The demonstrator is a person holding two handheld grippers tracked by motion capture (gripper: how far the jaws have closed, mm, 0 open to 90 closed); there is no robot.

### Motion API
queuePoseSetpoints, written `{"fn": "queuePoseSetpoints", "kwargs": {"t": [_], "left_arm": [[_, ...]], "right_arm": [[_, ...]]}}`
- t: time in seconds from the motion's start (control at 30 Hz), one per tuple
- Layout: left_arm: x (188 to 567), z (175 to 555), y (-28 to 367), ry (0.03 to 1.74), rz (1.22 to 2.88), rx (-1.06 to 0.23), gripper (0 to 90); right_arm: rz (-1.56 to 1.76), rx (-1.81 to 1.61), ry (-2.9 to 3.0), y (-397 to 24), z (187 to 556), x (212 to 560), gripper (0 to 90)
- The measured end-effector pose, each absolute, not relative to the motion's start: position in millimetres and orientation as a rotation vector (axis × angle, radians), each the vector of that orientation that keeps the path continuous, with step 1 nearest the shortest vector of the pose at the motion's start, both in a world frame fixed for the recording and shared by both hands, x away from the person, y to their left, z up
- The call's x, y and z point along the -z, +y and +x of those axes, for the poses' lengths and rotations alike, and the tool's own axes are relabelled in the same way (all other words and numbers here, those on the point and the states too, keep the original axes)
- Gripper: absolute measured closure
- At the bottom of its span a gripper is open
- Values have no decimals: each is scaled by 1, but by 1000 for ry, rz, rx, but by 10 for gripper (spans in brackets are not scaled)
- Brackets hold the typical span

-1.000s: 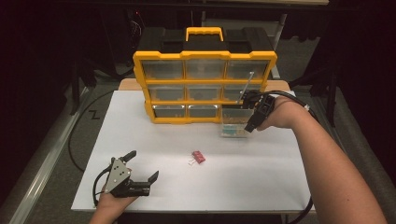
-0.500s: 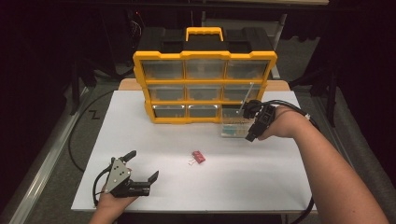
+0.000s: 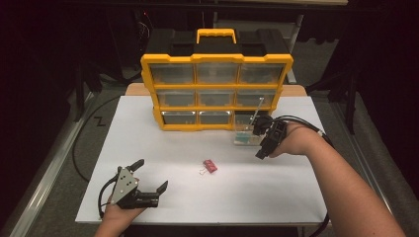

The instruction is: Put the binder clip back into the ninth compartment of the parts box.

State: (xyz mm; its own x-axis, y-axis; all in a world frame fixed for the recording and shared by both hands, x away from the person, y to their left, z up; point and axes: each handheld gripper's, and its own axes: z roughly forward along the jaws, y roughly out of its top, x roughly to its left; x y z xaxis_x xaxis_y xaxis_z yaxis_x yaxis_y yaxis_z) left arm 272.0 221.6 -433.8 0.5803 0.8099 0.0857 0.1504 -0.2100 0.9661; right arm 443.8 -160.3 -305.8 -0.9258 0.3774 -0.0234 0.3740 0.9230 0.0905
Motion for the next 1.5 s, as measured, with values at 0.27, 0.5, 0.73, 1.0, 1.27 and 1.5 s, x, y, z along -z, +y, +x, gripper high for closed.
{"fn": "queuePoseSetpoints", "kwargs": {"t": [0.27,0.5,0.73,1.0,1.27,1.5], "left_arm": [[434,272,222,804,1700,-739,3],[434,272,221,804,1703,-738,3],[434,272,221,804,1703,-739,3],[434,271,221,802,1706,-740,3],[434,272,221,801,1707,-738,3],[434,271,221,800,1704,-739,3]], "right_arm": [[574,-143,3055,-157,436,323,463],[570,-152,3060,-157,431,336,403],[581,-169,3067,-158,425,349,356],[586,-192,3079,-155,416,360,255],[583,-196,3065,-145,409,372,153],[536,-177,3059,-134,401,380,32]]}}
